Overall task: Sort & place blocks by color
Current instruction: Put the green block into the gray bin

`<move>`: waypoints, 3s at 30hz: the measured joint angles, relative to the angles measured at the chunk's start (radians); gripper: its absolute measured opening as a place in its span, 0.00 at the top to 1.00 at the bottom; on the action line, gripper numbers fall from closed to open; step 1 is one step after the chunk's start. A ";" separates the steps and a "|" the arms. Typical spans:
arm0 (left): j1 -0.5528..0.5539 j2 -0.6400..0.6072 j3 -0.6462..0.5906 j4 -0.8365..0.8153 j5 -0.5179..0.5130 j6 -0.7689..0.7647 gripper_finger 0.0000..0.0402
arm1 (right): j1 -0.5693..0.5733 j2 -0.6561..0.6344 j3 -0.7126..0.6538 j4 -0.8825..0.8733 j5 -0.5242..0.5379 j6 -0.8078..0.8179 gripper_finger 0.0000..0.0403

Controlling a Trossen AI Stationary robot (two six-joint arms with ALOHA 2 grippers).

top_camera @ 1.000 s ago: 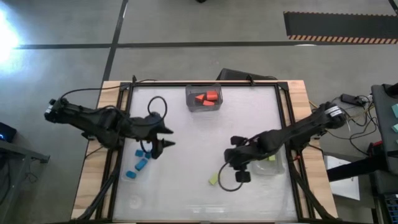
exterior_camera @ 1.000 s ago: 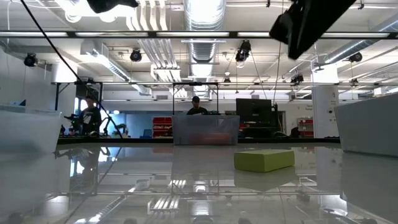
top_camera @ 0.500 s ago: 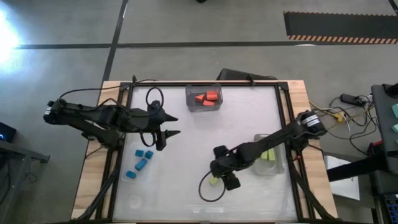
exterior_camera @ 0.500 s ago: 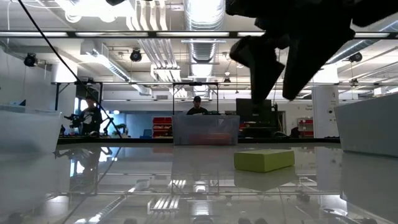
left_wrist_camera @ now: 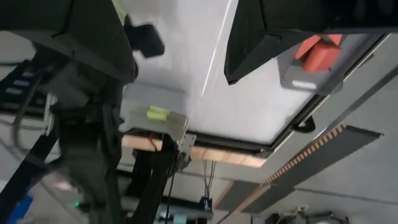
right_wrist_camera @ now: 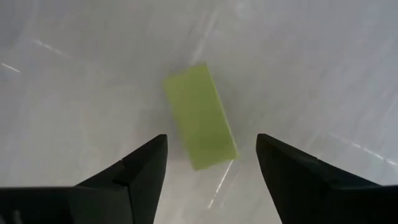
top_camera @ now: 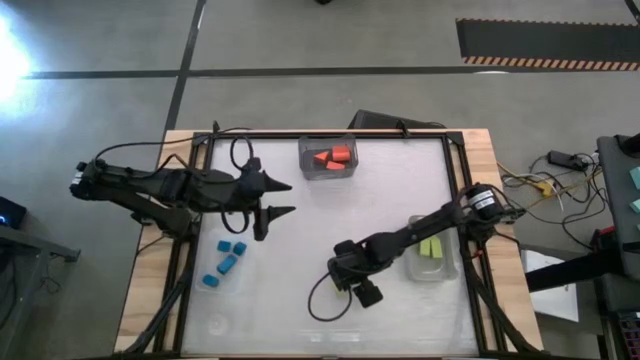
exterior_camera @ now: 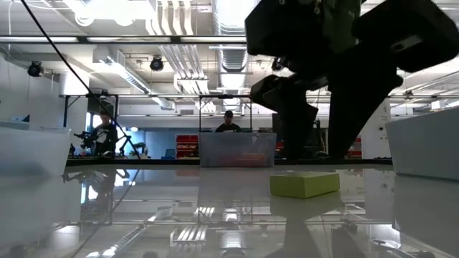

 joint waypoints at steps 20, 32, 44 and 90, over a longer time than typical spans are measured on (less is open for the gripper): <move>0.000 0.000 -0.003 0.139 0.000 0.027 0.42 | -0.017 0.084 0.000 0.075 -0.066 -0.012 0.63; 0.000 0.001 -0.001 0.186 0.000 0.078 0.42 | -0.033 0.056 -0.002 0.014 -0.066 0.073 0.71; 0.001 0.003 -0.004 0.184 0.000 0.078 0.42 | -0.081 -0.136 -0.003 -0.136 -0.045 0.362 0.71; 0.006 0.003 -0.003 0.206 -0.071 0.076 0.42 | 0.175 -0.874 -0.631 -0.451 -0.018 1.007 0.71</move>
